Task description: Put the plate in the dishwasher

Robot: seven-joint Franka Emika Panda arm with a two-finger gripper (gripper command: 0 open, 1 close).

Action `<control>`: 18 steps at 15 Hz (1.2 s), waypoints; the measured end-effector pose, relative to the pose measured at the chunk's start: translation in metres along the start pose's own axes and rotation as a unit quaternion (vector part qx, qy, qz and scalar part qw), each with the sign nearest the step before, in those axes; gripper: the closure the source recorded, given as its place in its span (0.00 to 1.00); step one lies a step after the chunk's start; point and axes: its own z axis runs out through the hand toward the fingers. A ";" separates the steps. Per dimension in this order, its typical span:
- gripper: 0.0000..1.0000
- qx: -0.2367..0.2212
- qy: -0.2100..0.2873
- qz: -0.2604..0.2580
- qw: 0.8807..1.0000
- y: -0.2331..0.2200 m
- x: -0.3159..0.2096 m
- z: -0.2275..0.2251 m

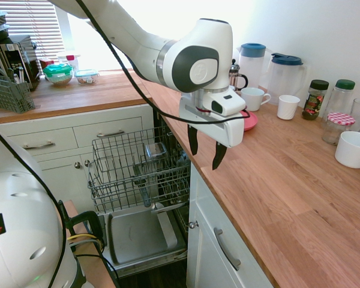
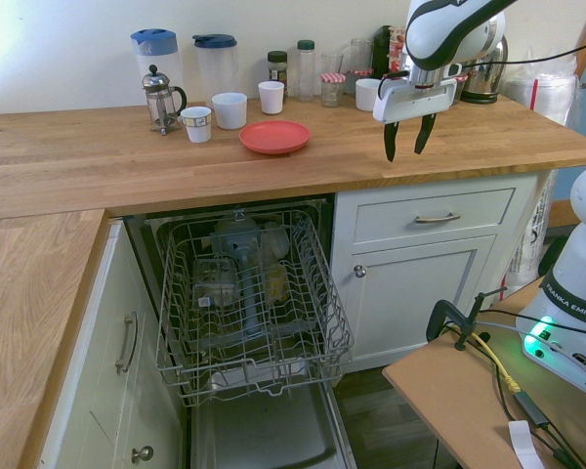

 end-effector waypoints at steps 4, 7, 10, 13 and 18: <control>0.00 0.006 0.005 0.001 1.000 -0.004 0.003 -0.005; 0.00 0.027 0.011 0.003 1.000 -0.026 0.019 -0.026; 0.00 0.047 0.010 0.006 0.999 -0.064 0.043 -0.039; 0.00 0.069 0.005 0.010 0.998 -0.108 0.065 -0.043; 0.00 0.120 -0.025 0.021 0.992 -0.177 0.105 -0.026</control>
